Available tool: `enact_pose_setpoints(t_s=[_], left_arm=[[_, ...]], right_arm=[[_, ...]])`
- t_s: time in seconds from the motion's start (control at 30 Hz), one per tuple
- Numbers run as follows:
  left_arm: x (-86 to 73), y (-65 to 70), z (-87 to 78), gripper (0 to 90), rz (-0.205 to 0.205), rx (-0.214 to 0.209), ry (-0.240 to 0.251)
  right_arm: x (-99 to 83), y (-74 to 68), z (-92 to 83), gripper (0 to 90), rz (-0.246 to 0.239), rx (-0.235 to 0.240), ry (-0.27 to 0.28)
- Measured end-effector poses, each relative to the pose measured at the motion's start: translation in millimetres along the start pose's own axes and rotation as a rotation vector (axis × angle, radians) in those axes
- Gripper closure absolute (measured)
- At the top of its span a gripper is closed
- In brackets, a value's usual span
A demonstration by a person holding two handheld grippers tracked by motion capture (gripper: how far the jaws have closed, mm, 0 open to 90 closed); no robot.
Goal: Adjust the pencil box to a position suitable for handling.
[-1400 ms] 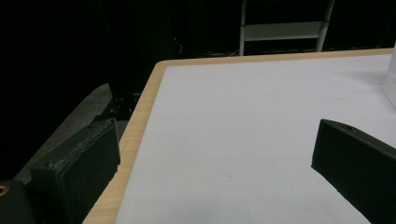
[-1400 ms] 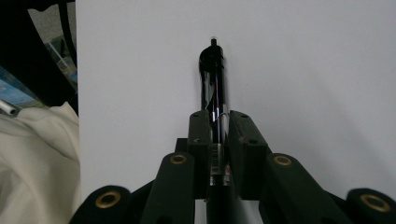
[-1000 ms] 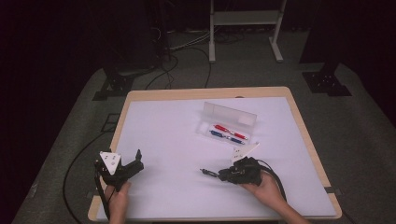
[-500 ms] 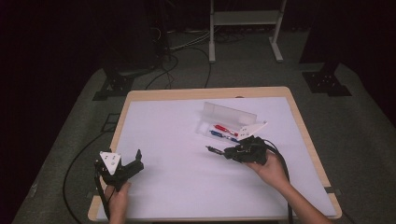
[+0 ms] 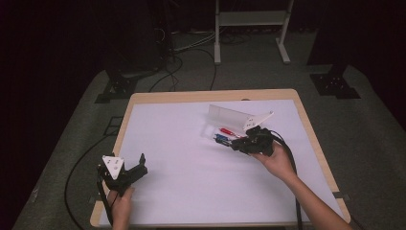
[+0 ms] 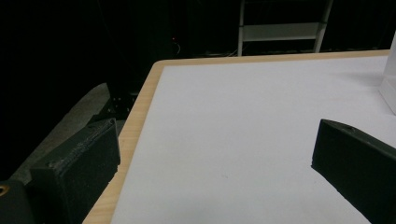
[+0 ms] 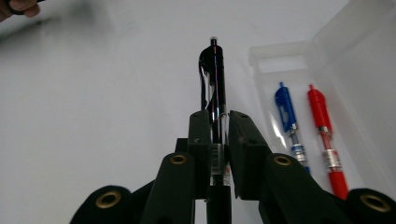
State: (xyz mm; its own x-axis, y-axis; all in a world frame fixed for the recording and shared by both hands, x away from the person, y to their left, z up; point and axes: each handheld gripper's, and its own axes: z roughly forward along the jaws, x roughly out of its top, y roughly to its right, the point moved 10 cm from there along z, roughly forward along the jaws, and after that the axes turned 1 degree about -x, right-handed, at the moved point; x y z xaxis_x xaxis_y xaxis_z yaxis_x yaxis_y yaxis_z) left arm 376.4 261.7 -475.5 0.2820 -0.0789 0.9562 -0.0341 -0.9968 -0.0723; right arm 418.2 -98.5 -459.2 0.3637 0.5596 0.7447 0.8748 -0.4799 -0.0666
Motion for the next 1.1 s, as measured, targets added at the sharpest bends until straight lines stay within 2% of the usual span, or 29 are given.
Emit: enact_pose_setpoints(t_s=[0.2,0.53,0.63,0.87,0.97,1.1], left_arm=[[-0.5,4.4,3.2,0.4,0.014,-0.005,-0.003],[1.2,1.9,1.0,0.4,0.014,-0.001,0.007],[5.3,1.1,-1.0,0.3,0.011,0.002,0.032],[4.5,0.5,-3.9,0.4,0.017,-0.002,0.034],[4.0,-2.1,-2.7,0.4,0.005,0.002,0.03],[4.0,-1.1,-1.3,0.4,0.01,-0.001,0.028]], right_arm=[[5.0,14.9,6.9,78.7,-0.012,-0.025,-0.029],[9.3,43.5,20.3,78.7,0.018,-0.034,-0.028],[8.2,47.3,22.5,78.8,0.02,-0.039,-0.028],[9.6,53.4,27.6,78.7,0.009,-0.049,-0.036],[9.4,56.7,31.8,78.7,0.006,-0.046,-0.051],[5.2,63.0,38.6,78.7,0.014,-0.048,-0.076]])
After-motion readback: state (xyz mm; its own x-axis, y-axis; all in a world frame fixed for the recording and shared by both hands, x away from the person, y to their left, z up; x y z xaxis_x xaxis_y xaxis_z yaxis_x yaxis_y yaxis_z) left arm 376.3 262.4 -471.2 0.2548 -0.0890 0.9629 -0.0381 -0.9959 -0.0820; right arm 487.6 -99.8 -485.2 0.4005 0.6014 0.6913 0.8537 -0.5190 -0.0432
